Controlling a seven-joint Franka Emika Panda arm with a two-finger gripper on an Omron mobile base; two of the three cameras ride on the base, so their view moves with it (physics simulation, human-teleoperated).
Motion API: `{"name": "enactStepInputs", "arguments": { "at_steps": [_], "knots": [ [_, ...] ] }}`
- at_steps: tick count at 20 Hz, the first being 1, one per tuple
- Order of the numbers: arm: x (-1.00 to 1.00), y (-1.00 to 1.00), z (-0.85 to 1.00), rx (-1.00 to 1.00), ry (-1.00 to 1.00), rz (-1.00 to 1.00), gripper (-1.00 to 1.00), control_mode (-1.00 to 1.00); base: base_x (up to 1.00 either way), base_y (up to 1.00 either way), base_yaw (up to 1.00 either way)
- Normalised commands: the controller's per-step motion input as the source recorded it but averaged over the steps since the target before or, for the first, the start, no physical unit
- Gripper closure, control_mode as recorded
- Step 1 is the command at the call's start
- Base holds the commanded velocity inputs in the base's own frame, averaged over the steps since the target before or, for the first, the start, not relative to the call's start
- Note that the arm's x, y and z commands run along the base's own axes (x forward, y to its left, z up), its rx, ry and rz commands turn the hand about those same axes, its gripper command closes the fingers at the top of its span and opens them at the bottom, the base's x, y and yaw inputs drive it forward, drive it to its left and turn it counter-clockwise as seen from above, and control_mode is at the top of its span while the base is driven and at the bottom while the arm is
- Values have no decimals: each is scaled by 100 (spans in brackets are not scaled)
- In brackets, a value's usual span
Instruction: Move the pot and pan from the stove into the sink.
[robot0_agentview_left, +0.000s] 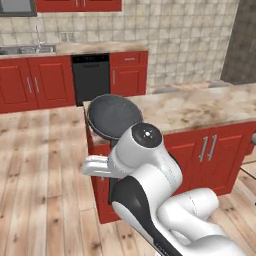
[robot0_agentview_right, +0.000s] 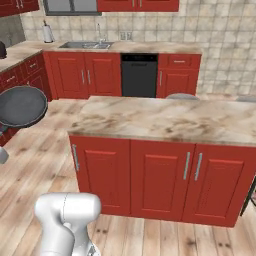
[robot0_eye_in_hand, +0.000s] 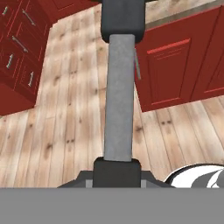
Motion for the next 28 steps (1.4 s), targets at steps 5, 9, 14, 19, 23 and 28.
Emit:
{"name": "enactStepInputs", "arguments": {
  "at_steps": [5,9,14,19,23,28],
  "knots": [
    [0,0,0,0,0,0,100,100,0,100,4],
    [0,0,0,0,0,0,100,100,-1,100,4],
    [0,0,0,0,0,0,100,100,-2,92,2],
    [0,0,0,0,0,0,100,100,-3,36,0],
    [0,0,0,0,0,0,100,100,5,3,0],
    [0,0,0,0,0,0,100,100,57,34,-3]
  ]
}}
